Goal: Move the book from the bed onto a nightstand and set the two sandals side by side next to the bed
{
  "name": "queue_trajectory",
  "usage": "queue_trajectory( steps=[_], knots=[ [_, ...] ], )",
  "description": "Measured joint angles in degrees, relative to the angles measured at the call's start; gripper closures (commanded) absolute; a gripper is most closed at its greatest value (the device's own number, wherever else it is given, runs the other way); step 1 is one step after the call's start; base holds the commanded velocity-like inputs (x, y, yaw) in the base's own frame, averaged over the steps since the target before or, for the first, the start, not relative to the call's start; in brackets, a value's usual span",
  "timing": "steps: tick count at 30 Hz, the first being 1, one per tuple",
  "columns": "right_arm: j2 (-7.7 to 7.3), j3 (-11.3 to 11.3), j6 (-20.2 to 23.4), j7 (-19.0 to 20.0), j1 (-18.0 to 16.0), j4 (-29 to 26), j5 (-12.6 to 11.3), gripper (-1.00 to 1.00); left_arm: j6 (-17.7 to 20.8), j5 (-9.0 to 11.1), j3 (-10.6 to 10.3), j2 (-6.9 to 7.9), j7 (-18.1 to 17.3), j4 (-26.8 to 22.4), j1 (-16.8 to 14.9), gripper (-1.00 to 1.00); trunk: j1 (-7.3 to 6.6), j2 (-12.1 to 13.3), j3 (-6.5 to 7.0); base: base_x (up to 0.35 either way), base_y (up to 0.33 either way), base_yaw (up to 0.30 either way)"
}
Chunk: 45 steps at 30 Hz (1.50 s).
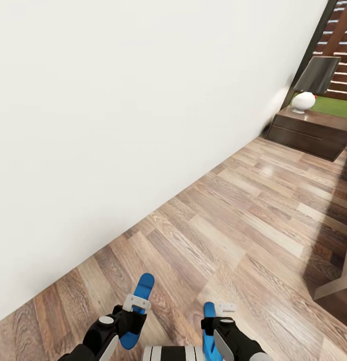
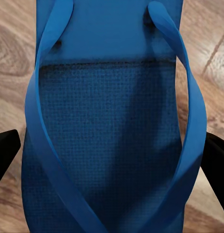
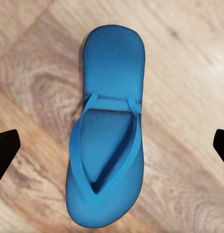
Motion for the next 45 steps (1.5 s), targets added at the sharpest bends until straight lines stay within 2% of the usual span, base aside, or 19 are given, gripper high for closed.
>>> queue_trajectory(
  steps=[3, 9, 16, 35, 45],
  knots=[
    [0.00, 0.0, 0.0, 0.0, -0.2, 0.2, 0.0, -1.00, 0.0, 0.0, 0.0, 0.00, 0.0, 0.0, 0.0, 1.00, 0.08, 0.0, -0.67, 0.000, 0.000, 0.000],
    [0.00, 0.0, 0.0, 0.0, -0.4, 0.5, 0.0, -1.00, 0.0, 0.0, 0.0, 0.00, 0.0, 0.0, 0.0, 1.00, 0.07, 0.0, -0.67, 0.000, 0.000, 0.000],
    [-0.06, 0.0, 0.0, 0.0, -0.4, 0.6, 0.0, -1.00, 0.0, 0.0, 0.0, 0.00, 0.0, 0.0, 0.0, 1.00, 0.26, -0.1, -2.22, 0.000, 0.000, 0.000],
    [-0.09, -0.1, 0.0, 0.0, -0.4, 1.4, 0.0, -1.00, 0.0, 0.0, 0.0, 0.00, 0.0, -0.1, 0.0, 1.00, 0.25, -0.1, -2.22, 0.000, 0.000, 0.000],
    [-0.09, -0.1, 0.0, 0.0, -0.5, 1.6, 0.0, -1.00, 0.0, 0.0, 0.0, 0.02, 0.0, -0.2, 0.0, 1.00, 0.49, -0.3, -4.22, 0.000, 0.000, 0.000]
  ],
)
